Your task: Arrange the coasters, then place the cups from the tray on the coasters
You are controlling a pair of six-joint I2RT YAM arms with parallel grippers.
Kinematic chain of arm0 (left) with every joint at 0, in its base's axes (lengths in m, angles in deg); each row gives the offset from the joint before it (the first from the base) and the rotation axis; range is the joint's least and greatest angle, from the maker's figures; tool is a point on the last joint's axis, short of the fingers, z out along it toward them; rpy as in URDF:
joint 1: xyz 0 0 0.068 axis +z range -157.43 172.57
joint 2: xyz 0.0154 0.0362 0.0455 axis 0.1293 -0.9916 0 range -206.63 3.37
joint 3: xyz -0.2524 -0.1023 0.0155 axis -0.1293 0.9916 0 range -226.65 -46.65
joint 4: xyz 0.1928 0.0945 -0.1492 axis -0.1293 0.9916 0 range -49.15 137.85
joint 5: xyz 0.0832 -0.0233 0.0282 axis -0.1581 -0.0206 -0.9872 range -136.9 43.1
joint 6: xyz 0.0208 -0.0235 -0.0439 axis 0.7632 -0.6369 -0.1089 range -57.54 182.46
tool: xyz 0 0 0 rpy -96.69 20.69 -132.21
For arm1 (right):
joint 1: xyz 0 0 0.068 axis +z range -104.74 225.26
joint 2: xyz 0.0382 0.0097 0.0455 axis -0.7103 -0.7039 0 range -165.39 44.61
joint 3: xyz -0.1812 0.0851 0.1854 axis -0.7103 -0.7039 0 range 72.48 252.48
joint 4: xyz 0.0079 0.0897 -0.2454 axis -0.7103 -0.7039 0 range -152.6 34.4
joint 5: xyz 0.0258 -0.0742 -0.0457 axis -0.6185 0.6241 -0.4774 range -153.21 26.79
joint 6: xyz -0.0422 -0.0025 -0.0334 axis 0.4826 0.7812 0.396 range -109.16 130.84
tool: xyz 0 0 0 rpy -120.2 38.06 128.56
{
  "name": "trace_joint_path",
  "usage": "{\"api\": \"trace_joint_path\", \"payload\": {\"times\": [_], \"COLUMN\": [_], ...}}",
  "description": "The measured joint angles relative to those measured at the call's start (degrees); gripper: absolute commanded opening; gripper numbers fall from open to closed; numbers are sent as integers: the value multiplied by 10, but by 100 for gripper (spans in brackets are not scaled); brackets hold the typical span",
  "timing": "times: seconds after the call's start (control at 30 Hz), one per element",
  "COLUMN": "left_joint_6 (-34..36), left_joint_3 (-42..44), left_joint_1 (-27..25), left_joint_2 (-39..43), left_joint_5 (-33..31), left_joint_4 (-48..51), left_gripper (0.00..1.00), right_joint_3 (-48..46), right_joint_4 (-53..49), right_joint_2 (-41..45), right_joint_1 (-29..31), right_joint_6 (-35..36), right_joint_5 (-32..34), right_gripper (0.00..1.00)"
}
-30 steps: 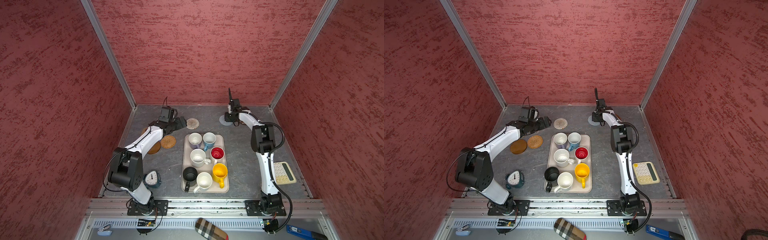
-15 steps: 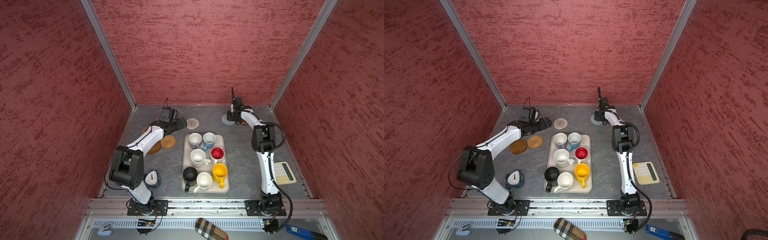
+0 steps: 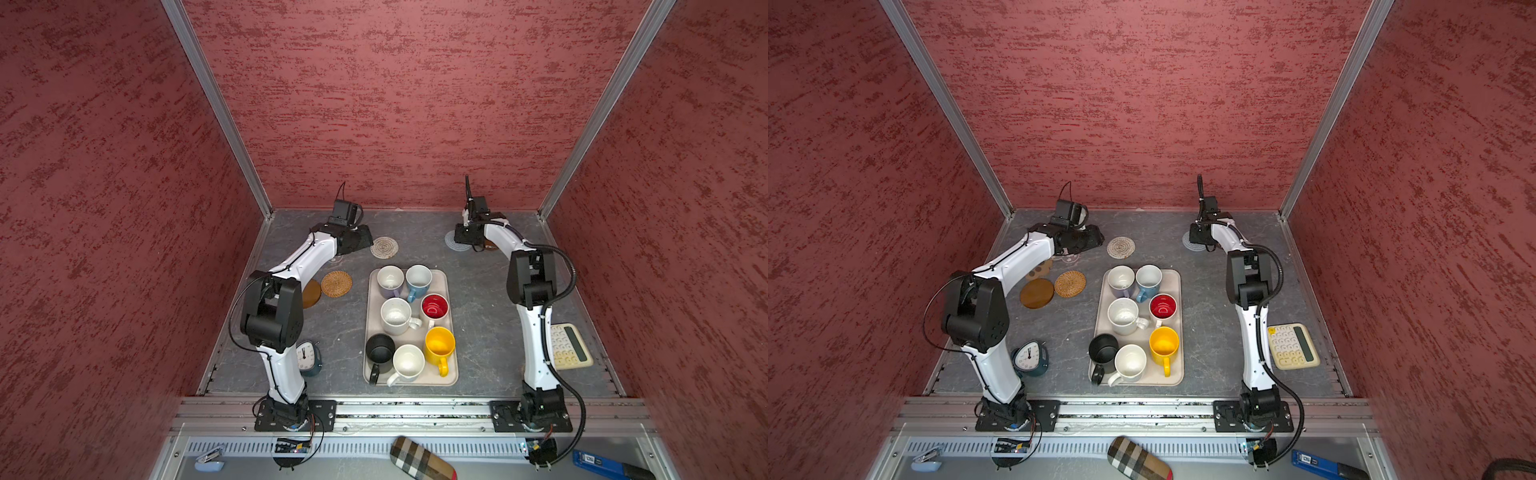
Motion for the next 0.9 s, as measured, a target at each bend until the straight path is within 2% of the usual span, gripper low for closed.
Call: {"api": "trace_joint_path", "payload": {"times": [0.1,0.37,0.9], "left_joint_6": [13,16,12], "left_joint_3": [-25,-53,-145], "left_joint_1": [-7,-9,34], "left_joint_2": [-27,-86,-205], "left_joint_5": [0,11,73], "left_joint_4": [9,21,18], "left_gripper": [33,29,32], "right_joint_3": [-25,-40,35], "right_joint_4": [5,32,18], "right_joint_2": [36,107,99], "right_joint_1": [0,15,138], "right_joint_6": [-2,-3,9], "right_joint_5": [-11,-41,-58], "right_gripper": [47,55,60]}}
